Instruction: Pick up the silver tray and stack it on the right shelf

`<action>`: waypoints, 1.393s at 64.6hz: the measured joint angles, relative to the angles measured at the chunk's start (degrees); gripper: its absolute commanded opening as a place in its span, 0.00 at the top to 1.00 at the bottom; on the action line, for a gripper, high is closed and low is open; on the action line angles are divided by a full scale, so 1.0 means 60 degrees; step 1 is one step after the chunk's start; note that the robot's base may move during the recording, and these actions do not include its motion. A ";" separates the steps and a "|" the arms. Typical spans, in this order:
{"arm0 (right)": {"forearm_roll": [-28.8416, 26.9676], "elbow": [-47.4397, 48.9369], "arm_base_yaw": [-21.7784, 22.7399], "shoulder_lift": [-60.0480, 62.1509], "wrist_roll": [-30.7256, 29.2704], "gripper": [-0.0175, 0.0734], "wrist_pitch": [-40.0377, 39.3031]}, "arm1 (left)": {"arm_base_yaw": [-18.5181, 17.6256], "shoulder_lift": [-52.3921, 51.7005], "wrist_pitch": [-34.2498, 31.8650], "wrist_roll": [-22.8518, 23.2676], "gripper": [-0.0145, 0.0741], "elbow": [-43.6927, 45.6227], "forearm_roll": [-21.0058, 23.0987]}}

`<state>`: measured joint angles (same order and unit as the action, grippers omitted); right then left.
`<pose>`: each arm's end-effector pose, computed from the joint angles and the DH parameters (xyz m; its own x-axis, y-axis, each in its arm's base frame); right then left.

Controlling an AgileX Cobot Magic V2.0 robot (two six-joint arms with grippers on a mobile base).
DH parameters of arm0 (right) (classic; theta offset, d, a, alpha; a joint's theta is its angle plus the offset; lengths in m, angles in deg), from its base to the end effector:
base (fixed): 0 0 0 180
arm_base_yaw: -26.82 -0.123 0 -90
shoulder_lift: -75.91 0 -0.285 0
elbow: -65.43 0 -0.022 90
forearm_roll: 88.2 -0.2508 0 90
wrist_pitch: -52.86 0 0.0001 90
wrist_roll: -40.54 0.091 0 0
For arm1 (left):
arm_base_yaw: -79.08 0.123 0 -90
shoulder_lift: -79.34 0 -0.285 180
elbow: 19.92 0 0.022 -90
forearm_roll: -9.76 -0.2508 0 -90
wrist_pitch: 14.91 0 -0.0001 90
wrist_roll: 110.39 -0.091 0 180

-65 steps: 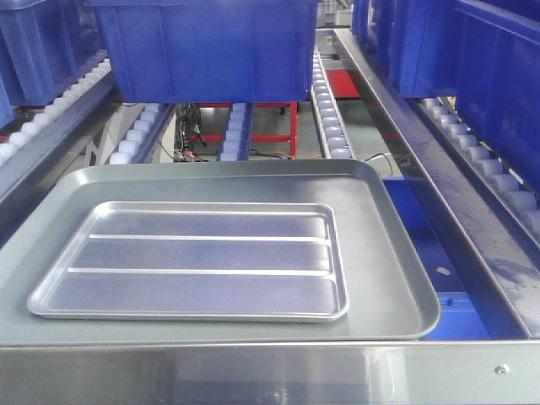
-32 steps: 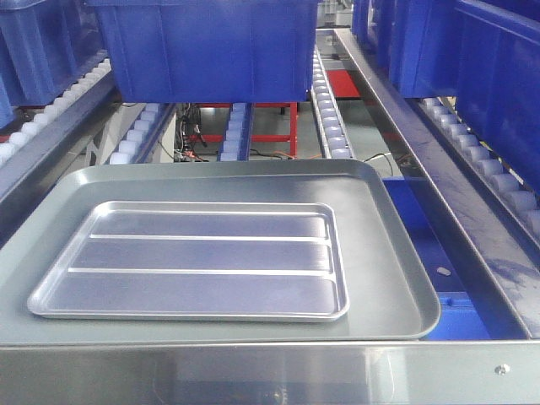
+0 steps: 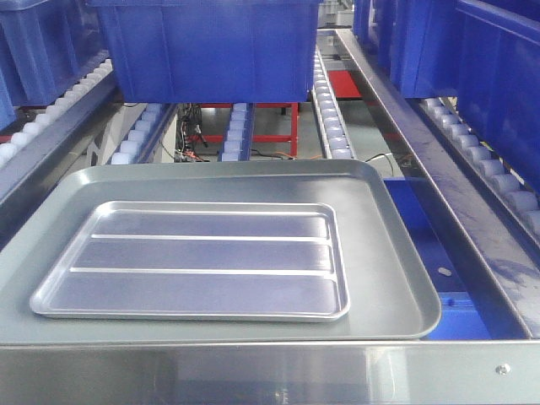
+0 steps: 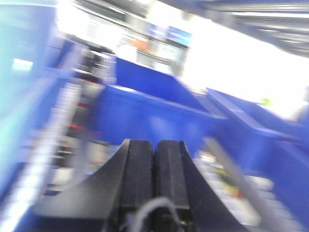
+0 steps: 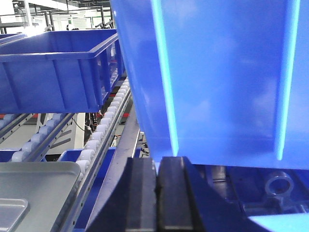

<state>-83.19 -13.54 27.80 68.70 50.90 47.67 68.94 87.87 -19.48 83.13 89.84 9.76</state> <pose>0.0559 -0.0002 0.2116 0.1564 0.0909 -0.9835 -0.0054 0.9958 0.0912 0.0467 -0.0084 0.2604 0.2194 -0.2767 -0.9356 0.2338 0.9459 -0.2250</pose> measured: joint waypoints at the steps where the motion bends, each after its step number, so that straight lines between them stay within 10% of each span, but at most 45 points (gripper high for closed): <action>1: 0.0000 0.0000 0.0000 0.0000 -0.0017 0.75 0.0000 | 0.0199 -0.0094 0.0025 -0.0123 0.95 -0.0130 0.0000; 13: 0.0000 0.0000 0.0000 0.0000 -0.0015 0.75 -0.0023 | 0.1359 -0.0241 0.0645 -0.1562 0.95 -0.0847 0.0298; 25: 0.0000 0.0000 0.0000 0.0000 -0.0015 0.75 -0.0041 | 0.1308 -0.0241 0.0761 -0.3037 0.95 -0.1400 0.0338; 90: 0.0000 0.0000 0.0000 0.0000 -0.0015 0.75 -0.0041 | 0.0627 -0.0241 0.0541 -0.3267 0.95 -0.1462 0.0438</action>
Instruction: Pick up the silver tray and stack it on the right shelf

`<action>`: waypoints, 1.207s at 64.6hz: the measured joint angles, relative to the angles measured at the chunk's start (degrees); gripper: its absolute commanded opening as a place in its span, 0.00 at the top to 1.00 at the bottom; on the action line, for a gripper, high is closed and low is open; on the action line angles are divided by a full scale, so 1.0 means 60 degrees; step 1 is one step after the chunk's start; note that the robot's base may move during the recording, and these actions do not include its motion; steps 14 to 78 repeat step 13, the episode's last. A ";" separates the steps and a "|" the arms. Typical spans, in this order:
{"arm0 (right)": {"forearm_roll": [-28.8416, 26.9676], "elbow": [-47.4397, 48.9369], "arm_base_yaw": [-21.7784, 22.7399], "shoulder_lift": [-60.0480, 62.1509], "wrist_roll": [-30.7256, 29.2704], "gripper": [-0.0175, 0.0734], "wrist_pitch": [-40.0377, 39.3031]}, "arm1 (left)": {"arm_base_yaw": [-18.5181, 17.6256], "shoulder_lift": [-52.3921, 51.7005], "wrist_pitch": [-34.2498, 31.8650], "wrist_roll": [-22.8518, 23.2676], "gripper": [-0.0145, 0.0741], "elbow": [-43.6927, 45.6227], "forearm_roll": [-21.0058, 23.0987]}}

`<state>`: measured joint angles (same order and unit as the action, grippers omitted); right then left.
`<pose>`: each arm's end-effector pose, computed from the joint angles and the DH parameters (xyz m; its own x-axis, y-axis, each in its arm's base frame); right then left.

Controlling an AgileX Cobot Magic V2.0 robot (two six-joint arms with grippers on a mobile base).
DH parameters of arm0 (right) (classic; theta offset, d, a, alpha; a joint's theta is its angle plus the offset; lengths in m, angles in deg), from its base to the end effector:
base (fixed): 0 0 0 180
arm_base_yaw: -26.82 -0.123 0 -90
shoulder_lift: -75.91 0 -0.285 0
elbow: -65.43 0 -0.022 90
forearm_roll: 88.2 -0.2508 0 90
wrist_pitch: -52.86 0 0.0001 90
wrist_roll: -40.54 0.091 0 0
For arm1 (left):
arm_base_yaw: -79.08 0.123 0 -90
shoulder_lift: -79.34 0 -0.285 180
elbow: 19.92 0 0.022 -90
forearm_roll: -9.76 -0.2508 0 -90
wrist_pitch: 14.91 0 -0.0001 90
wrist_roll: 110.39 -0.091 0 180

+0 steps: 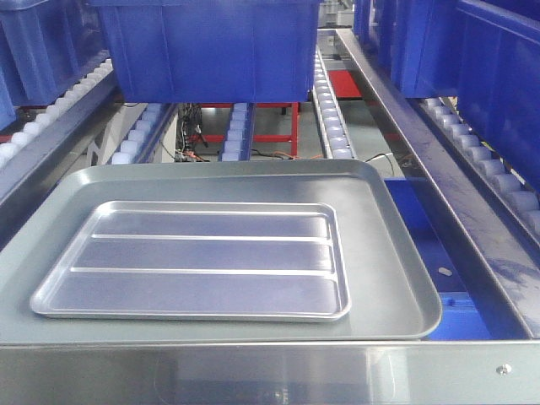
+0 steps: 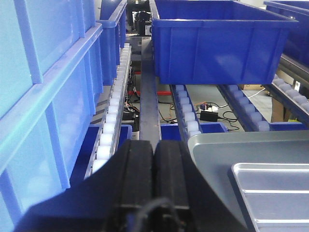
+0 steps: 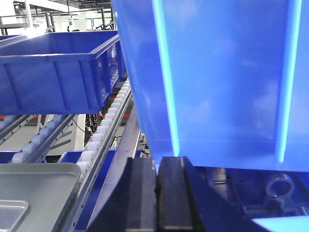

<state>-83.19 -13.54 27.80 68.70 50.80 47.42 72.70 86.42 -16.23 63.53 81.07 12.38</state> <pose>0.0559 -0.0002 0.2119 0.1607 0.0892 -0.9830 -0.0059 0.9960 0.0894 0.0562 -0.0062 0.2054 0.0970 0.0499 -0.9940 0.1044 0.9927 0.0600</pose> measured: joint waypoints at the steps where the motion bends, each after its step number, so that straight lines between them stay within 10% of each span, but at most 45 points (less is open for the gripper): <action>1: 0.0000 0.0000 0.0000 0.0000 0.0000 0.75 0.0000 | 0.0000 0.0000 -0.0017 0.0000 0.95 0.0000 0.0000; 78: 0.0000 0.0000 0.0000 0.0000 0.0000 0.75 0.0000 | 0.0000 0.0000 -0.0014 0.0000 0.95 0.0000 0.0000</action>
